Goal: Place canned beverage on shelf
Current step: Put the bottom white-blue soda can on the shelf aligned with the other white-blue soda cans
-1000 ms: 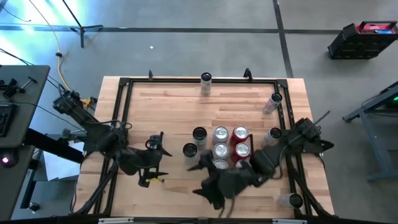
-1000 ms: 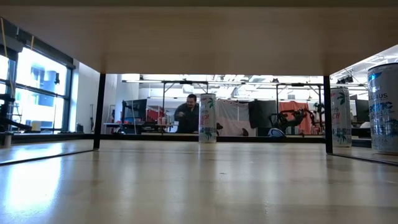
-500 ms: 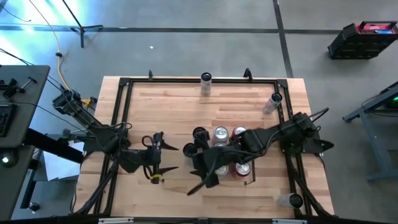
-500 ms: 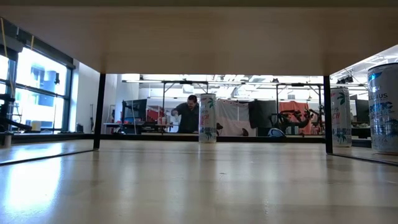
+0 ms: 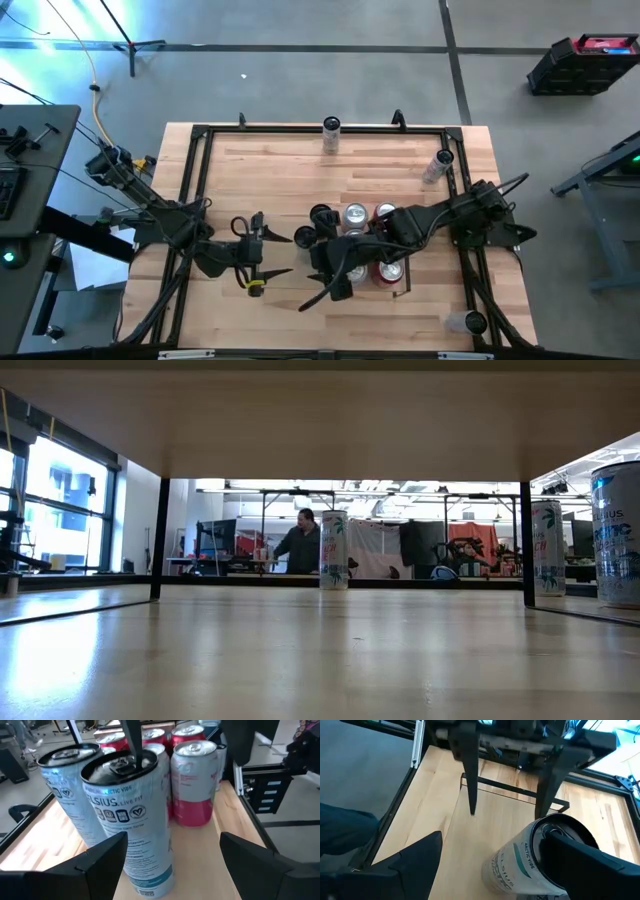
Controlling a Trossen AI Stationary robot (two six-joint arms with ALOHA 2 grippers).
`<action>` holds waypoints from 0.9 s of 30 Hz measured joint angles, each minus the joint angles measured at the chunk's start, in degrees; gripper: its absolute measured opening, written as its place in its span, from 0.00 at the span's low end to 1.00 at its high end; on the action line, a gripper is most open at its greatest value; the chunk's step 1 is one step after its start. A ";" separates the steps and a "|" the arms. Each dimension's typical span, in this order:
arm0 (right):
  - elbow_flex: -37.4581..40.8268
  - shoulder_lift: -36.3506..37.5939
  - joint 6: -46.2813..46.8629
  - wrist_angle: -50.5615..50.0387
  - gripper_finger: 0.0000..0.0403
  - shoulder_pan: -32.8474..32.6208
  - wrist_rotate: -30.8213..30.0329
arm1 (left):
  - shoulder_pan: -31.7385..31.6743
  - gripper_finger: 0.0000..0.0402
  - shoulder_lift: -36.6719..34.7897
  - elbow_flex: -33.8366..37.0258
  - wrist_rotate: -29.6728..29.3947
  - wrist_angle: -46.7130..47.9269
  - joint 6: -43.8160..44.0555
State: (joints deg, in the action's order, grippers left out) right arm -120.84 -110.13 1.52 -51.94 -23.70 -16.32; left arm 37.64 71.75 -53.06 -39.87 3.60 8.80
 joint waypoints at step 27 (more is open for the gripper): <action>0.21 1.18 4.51 -3.57 0.85 0.55 -0.98 | -2.24 0.77 2.12 -0.02 0.26 -3.79 0.01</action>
State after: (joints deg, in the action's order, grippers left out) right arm -120.62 -108.95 6.03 -55.52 -23.15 -17.30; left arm 35.39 73.87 -53.08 -39.62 -0.19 8.82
